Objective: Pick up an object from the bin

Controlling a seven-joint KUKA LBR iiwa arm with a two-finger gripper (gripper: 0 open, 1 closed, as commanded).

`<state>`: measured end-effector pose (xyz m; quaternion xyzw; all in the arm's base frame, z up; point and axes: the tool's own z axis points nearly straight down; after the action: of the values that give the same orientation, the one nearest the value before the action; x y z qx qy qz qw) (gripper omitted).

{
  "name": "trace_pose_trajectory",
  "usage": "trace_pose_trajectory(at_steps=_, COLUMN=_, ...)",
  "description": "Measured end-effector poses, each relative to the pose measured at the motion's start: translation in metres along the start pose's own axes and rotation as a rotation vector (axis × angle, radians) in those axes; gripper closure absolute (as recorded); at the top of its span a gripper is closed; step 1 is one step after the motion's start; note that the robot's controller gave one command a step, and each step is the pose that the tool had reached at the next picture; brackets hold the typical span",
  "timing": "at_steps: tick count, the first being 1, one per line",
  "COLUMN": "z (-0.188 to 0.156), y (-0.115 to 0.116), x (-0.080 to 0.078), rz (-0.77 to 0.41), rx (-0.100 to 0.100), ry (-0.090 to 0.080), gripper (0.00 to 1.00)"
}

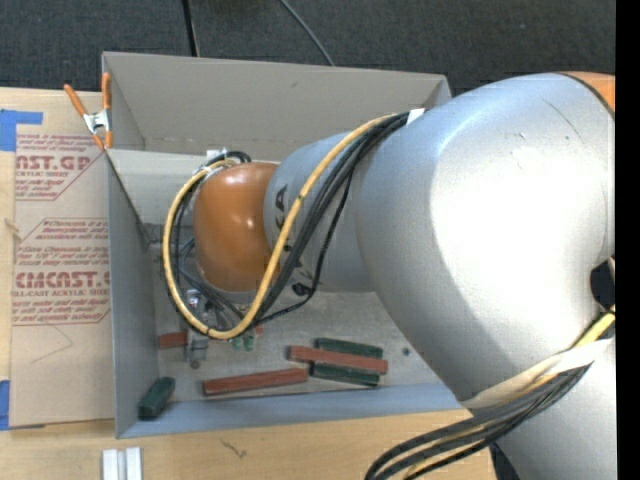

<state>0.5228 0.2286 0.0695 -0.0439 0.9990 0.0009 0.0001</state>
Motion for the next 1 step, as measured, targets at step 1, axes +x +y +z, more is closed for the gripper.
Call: trace_pose_trajectory(at_steps=1, z=0.0001, y=-0.0006, x=-0.0015, rz=0.002, rx=0.001, ry=0.001, gripper=1.0)
